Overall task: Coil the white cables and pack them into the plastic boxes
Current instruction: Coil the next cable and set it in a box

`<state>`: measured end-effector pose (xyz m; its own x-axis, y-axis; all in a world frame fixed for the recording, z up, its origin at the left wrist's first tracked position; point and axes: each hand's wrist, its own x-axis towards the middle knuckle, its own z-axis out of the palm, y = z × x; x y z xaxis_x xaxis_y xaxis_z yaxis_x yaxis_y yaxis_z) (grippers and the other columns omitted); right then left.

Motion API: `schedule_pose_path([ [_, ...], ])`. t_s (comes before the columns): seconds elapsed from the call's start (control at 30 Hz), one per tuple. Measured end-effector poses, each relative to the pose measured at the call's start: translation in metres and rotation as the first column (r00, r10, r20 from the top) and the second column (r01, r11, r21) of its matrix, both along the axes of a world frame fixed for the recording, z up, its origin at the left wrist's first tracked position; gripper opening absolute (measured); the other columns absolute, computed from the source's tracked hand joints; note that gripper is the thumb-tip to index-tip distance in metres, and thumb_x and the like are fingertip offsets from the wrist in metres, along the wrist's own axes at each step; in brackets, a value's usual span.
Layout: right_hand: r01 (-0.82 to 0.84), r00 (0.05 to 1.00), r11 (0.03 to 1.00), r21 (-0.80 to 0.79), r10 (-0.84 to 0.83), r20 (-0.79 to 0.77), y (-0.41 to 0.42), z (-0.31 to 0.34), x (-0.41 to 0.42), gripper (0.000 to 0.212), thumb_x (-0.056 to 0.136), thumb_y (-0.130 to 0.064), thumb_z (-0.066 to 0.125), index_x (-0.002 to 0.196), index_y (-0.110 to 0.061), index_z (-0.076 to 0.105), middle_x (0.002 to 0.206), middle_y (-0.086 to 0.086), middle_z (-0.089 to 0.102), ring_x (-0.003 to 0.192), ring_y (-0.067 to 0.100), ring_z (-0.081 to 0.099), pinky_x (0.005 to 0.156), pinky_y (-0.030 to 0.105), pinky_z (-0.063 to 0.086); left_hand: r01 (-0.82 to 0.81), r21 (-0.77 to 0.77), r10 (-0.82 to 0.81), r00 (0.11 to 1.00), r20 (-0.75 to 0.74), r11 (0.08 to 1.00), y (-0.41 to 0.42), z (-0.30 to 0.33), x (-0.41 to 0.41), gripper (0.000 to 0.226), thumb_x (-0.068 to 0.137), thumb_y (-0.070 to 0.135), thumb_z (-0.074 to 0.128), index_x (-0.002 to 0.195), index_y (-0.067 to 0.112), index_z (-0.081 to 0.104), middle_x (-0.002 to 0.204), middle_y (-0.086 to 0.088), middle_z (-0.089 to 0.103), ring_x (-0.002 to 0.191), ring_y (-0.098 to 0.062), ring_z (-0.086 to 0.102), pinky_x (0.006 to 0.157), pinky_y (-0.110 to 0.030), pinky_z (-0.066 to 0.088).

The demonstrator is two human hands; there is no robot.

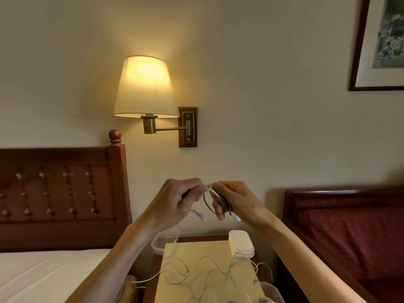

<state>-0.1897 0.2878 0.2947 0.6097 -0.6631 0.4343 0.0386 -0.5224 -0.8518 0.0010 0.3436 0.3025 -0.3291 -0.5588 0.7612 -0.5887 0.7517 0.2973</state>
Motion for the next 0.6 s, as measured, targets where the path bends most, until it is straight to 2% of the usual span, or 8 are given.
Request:
schedule_pose_path([
  [0.1, 0.002, 1.0, 0.996, 0.092, -0.002, 0.009, 0.003, 0.002, 0.003, 0.038, 0.106, -0.021, 0.032, 0.084, -0.005, 0.059, 0.053, 0.0, 0.043, 0.049, 0.014, 0.035, 0.052, 0.028, 0.031, -0.098, -0.015, 0.096, 0.991, -0.088, 0.995, -0.01, -0.007, 0.003, 0.019, 0.099, 0.026, 0.054, 0.083, 0.03, 0.061, 0.071, 0.016, 0.057, 0.063, -0.008, 0.054, 0.059, -0.019, 0.039],
  [0.13, -0.01, 1.0, 0.992, 0.128, 0.009, 0.008, 0.003, 0.003, 0.004, 0.039, 0.106, -0.02, 0.031, 0.084, -0.005, 0.059, 0.053, -0.001, 0.039, 0.049, 0.013, 0.032, 0.051, 0.027, 0.028, -0.084, 0.056, 0.091, 0.984, -0.152, 0.995, -0.013, -0.011, 0.004, 0.011, 0.098, 0.028, 0.055, 0.092, 0.028, 0.065, 0.078, 0.015, 0.06, 0.065, -0.01, 0.053, 0.061, -0.023, 0.041],
  [0.2, -0.027, 1.0, 0.984, 0.174, 0.029, -0.012, 0.002, 0.005, 0.003, 0.04, 0.107, -0.021, 0.03, 0.083, -0.007, 0.059, 0.053, -0.001, 0.036, 0.049, 0.012, 0.028, 0.05, 0.025, 0.026, -0.019, 0.24, 0.077, 0.969, -0.234, 0.97, -0.014, -0.015, 0.004, 0.023, 0.096, 0.035, 0.053, 0.116, 0.029, 0.063, 0.094, 0.013, 0.062, 0.07, -0.02, 0.052, 0.068, -0.028, 0.045],
  [0.27, -0.036, 0.999, 0.978, 0.207, 0.043, -0.032, 0.001, 0.007, 0.002, 0.041, 0.107, -0.022, 0.03, 0.08, -0.01, 0.059, 0.054, -0.002, 0.034, 0.049, 0.011, 0.026, 0.048, 0.022, 0.026, 0.061, 0.356, 0.027, 0.971, -0.237, 0.932, -0.015, -0.018, 0.004, 0.029, 0.1, 0.03, 0.048, 0.124, 0.024, 0.063, 0.1, 0.012, 0.067, 0.074, -0.009, 0.058, 0.072, -0.02, 0.048],
  [0.33, -0.041, 0.998, 0.97, 0.239, 0.052, -0.041, 0.001, 0.011, 0.0, 0.041, 0.107, -0.023, 0.031, 0.079, -0.01, 0.058, 0.055, -0.003, 0.032, 0.049, 0.011, 0.025, 0.047, 0.022, 0.025, 0.12, 0.416, -0.005, 0.963, -0.269, 0.902, -0.015, -0.019, 0.001, 0.029, 0.102, 0.025, 0.045, 0.11, 0.012, 0.07, 0.088, 0.009, 0.068, 0.067, -0.003, 0.053, 0.066, -0.014, 0.039],
  [0.4, -0.052, 0.998, 0.962, 0.269, 0.062, -0.031, 0.001, 0.013, 0.0, 0.04, 0.107, -0.022, 0.031, 0.078, -0.01, 0.056, 0.056, -0.002, 0.029, 0.05, 0.011, 0.023, 0.048, 0.023, 0.023, 0.239, 0.493, -0.041, 0.925, -0.378, 0.836, -0.015, -0.02, 0.001, 0.037, 0.1, 0.033, 0.046, 0.097, 0.004, 0.069, 0.08, -0.001, 0.062, 0.066, -0.015, 0.043, 0.063, -0.023, 0.03],
  [0.5, -0.048, 0.998, 0.963, 0.266, 0.058, -0.028, -0.002, 0.012, 0.001, 0.039, 0.107, -0.023, 0.03, 0.077, -0.011, 0.052, 0.055, -0.004, 0.029, 0.05, 0.012, 0.022, 0.048, 0.023, 0.023, 0.465, 0.563, -0.097, 0.822, -0.562, 0.683, -0.015, -0.025, -0.002, 0.04, 0.096, 0.047, 0.049, 0.087, 0.009, 0.061, 0.072, -0.005, 0.052, 0.066, -0.015, 0.037, 0.063, -0.028, 0.027],
  [0.6, -0.073, 0.997, 0.952, 0.297, 0.075, 0.006, -0.005, 0.006, 0.005, 0.039, 0.107, -0.023, 0.03, 0.077, -0.011, 0.051, 0.056, -0.002, 0.029, 0.05, 0.012, 0.024, 0.048, 0.023, 0.027, 0.406, 0.575, -0.018, 0.827, -0.562, 0.71, -0.015, -0.026, -0.009, 0.041, 0.097, 0.05, 0.044, 0.078, 0.016, 0.058, 0.066, 0.002, 0.034, 0.063, -0.012, 0.03, 0.062, -0.029, 0.026],
])
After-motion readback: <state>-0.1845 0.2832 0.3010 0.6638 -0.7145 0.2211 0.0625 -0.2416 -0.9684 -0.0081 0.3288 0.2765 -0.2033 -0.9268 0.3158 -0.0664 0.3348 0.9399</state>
